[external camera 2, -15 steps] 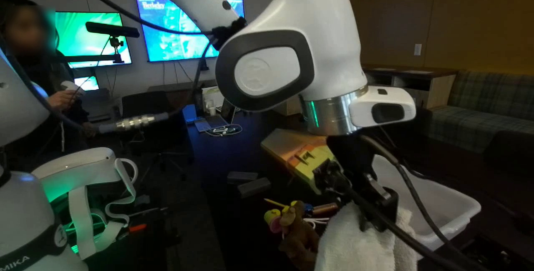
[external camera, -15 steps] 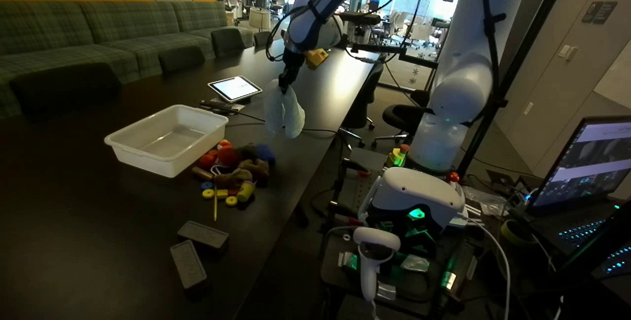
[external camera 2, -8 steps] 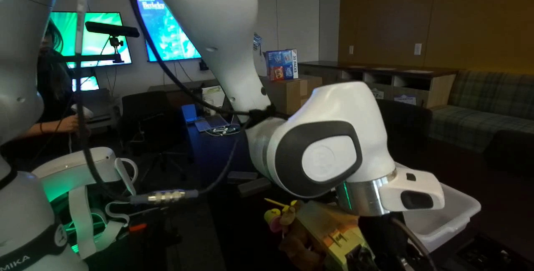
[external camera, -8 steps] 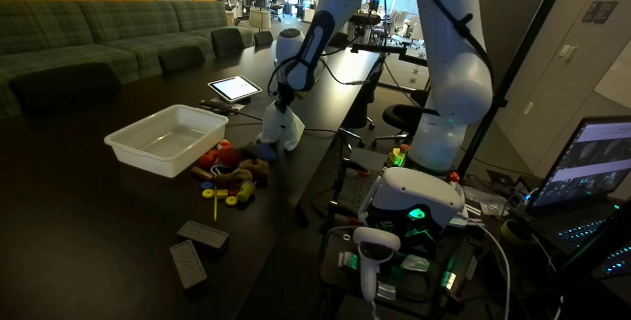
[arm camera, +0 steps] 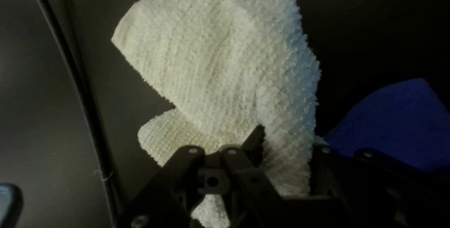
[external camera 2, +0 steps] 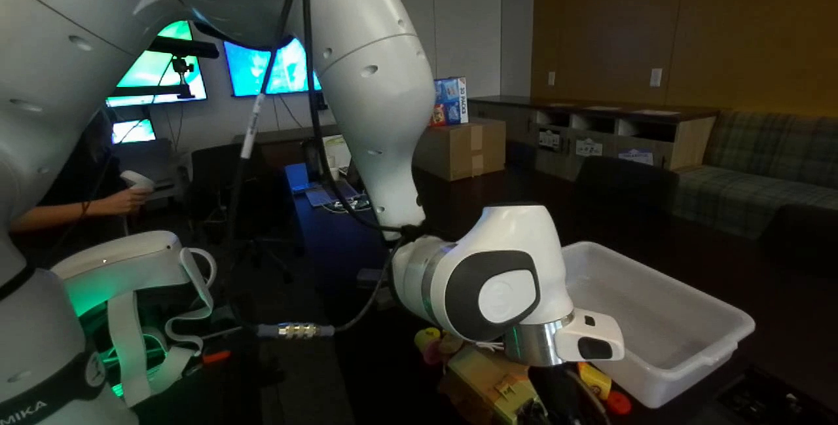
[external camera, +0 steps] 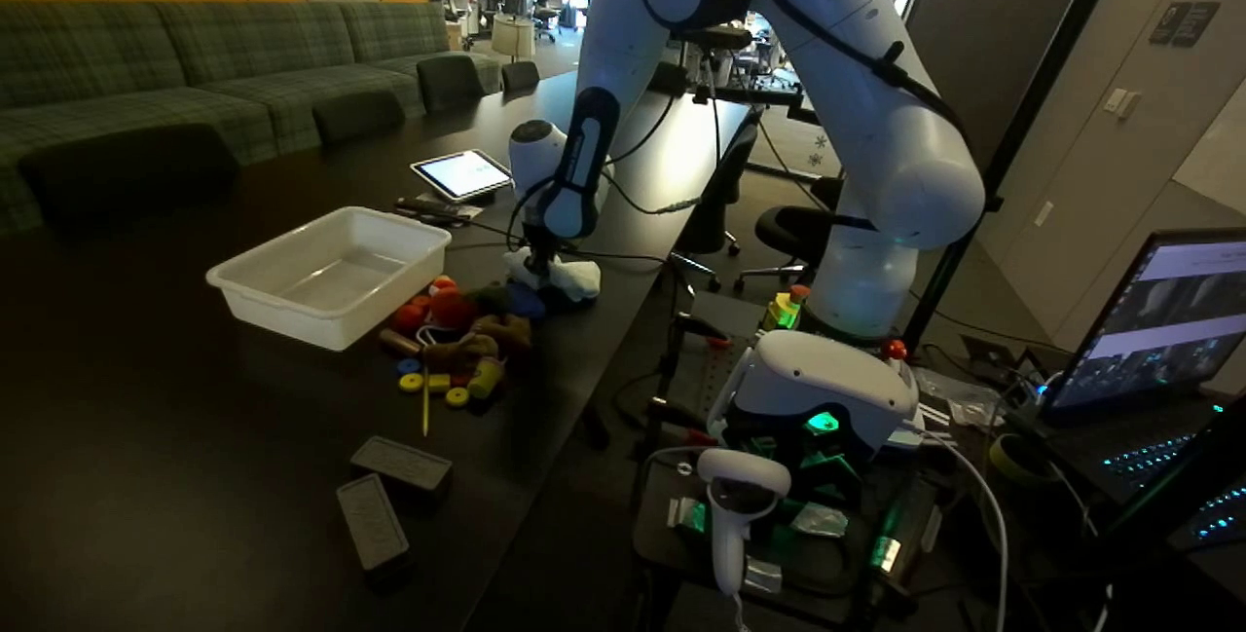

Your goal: Use the cloth to push the objects on the table to the left

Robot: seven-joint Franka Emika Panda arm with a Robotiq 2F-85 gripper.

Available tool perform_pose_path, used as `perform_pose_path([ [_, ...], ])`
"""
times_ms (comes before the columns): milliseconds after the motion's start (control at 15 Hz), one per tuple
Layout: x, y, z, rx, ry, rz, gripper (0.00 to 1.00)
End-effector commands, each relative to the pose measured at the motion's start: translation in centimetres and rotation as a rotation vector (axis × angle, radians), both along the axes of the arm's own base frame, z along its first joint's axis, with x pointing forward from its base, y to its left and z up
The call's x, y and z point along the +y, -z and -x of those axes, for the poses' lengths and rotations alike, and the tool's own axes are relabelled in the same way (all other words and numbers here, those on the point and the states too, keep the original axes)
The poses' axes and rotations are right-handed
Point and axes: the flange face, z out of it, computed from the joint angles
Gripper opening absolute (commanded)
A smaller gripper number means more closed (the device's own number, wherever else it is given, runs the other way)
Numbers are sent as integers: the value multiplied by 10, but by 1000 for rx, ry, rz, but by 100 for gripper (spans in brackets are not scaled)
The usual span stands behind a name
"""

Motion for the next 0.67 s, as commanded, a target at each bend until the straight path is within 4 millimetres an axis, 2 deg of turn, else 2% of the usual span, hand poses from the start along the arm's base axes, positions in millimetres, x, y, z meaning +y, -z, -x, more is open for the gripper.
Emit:
perform_pose_path([
  [0,22,22,-4,27,-40,-19,7],
  [400,66,69,8,93,-95,-75,7],
  [600,87,67,4,78,-124,-88,7],
])
